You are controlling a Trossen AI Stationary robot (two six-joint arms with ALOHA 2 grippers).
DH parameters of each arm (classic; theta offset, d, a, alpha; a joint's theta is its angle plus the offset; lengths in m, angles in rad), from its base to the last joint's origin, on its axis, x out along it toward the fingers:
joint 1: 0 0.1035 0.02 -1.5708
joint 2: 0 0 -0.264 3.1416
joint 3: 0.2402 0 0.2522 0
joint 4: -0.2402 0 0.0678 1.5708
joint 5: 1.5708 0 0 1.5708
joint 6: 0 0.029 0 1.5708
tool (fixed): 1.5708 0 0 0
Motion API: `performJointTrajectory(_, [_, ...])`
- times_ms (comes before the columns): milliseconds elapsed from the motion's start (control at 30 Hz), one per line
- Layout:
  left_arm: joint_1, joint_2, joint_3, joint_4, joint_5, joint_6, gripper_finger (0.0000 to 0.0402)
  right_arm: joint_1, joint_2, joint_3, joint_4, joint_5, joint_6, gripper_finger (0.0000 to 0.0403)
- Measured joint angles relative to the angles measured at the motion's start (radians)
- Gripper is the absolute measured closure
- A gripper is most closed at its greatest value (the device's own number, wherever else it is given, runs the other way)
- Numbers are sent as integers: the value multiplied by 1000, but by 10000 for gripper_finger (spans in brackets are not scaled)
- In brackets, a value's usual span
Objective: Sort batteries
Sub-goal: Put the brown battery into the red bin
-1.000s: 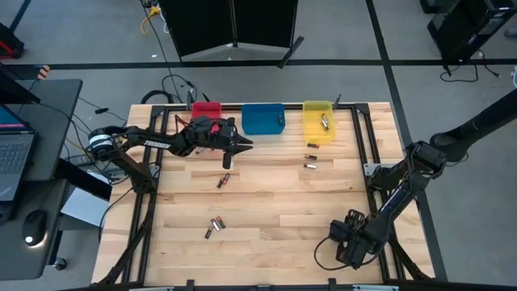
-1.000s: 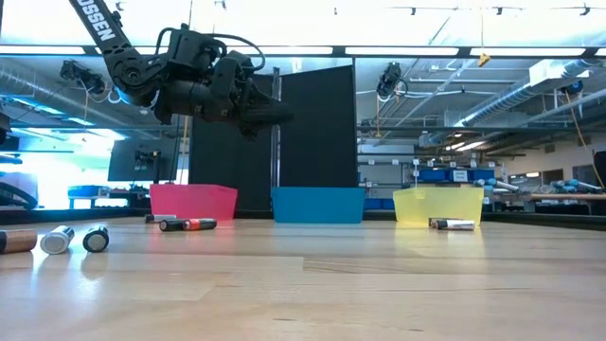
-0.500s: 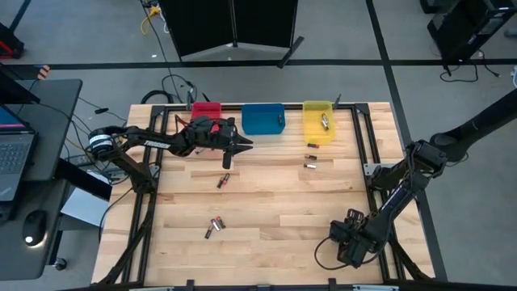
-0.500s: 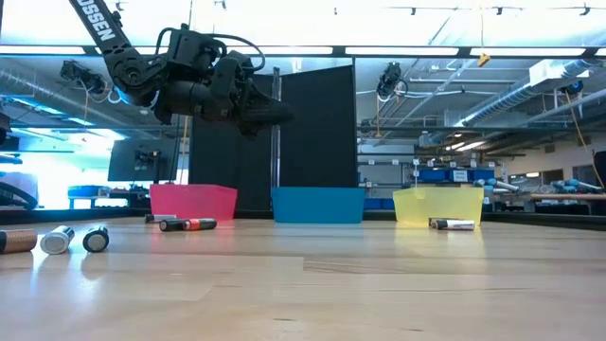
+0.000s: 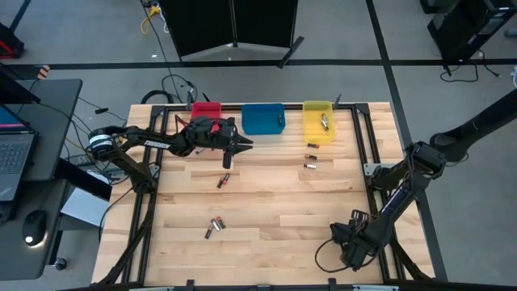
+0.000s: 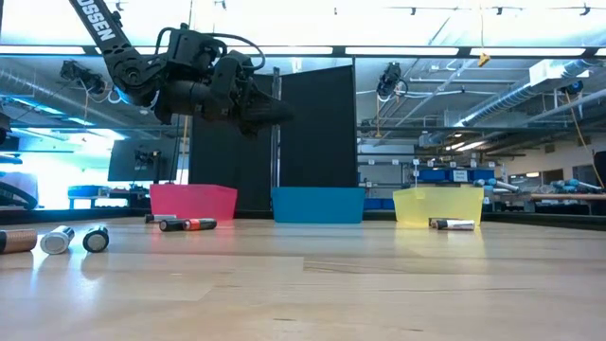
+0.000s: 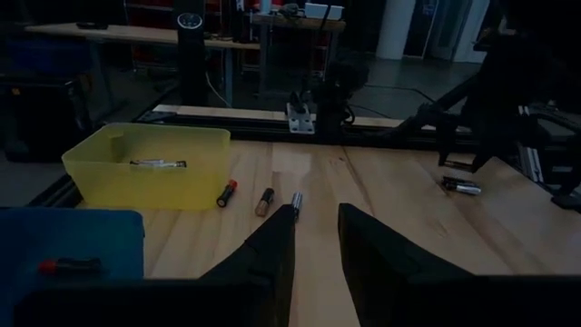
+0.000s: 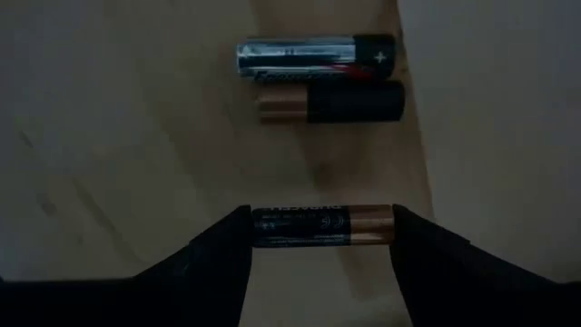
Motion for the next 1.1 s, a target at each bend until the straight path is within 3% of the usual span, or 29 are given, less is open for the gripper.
performJointTrajectory(133, [0,0,0,1,-1,-72,308,-24,-1,63,-101,36,-30,170])
performJointTrajectory(300, [-1,0,0,-4,2,-276,308,-107,-2,136,-217,177,-146,170])
performJointTrajectory(500, [-33,0,0,-4,44,-407,308,-286,-2,144,-186,465,-389,170])
performJointTrajectory(667, [-53,0,0,-5,45,-520,308,-438,-2,144,6,741,-683,170])
performJointTrajectory(767, [-61,0,0,-6,57,-585,307,-520,-2,144,196,849,-886,170])
performJointTrajectory(967, [-83,0,0,-5,124,-647,285,-631,-3,144,577,879,-1276,170])
performJointTrajectory(1100, [-117,0,0,-2,124,-647,254,-676,-3,144,760,828,-1433,170])
